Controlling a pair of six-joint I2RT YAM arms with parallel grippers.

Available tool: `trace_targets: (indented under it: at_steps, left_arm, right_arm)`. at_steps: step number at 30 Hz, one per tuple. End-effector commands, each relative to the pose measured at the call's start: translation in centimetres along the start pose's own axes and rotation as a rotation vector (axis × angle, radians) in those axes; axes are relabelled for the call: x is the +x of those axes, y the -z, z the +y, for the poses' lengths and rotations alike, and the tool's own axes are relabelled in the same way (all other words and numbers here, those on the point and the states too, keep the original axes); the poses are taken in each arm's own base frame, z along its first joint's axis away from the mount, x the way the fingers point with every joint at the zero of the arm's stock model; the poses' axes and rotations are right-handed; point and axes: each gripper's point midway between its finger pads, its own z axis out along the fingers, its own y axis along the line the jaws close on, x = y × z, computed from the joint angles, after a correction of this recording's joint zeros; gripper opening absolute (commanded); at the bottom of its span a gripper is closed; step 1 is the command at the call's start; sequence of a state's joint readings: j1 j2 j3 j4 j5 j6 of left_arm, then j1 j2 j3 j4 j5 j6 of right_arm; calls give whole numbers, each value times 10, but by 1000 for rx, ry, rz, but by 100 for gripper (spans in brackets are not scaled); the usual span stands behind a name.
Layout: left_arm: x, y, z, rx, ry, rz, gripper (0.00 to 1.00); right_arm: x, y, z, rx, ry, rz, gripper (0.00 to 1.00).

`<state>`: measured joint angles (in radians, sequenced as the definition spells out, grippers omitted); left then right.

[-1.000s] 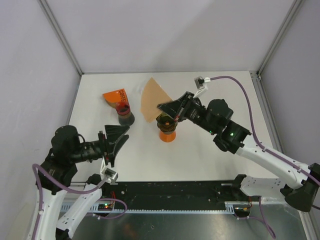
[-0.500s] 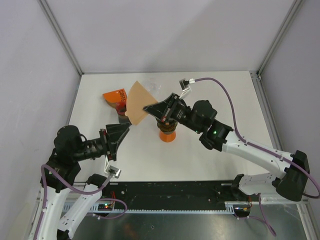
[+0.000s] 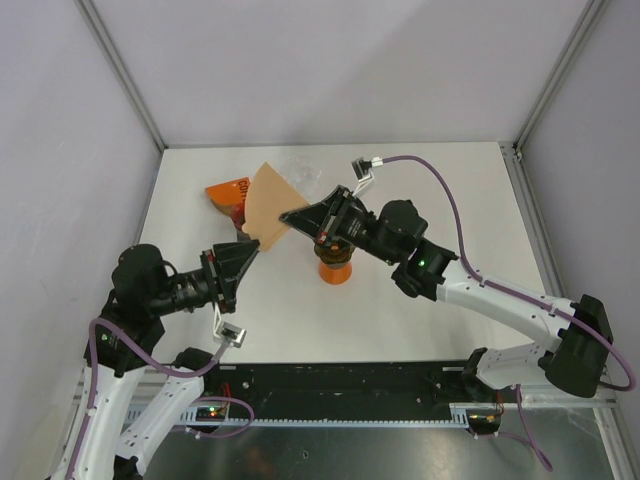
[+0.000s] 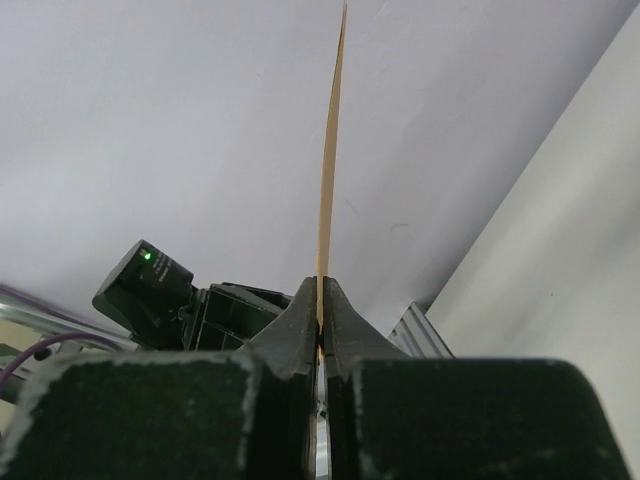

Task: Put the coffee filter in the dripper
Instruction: Place the coffee filter in the coffee dripper.

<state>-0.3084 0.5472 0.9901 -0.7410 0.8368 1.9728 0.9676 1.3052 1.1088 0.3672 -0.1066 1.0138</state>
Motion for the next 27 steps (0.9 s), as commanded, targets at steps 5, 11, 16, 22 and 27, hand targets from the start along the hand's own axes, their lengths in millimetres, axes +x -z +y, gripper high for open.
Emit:
trace_targets:
  at_steps: [5,11,16,22,27]
  left_arm:
    - [2,3,23,-40,-133,10,30]
    - [0,4,27,-56,-109,0,30]
    - [-1,6,33,-71,-93,-5,30]
    - [-1,6,34,-74,-73,-3,30]
    - [-1,6,34,-75,-61,-4,30]
  right_arm:
    - [-4,0,14,-47,8,-17,0]
    - [-2,-2,12,-50,8,-11,0]
    - [-1,-3,8,-40,11,-5,0]
    - [-2,-5,5,-38,10,-7,0]
    - [-1,-5,3,-36,5,0,0]
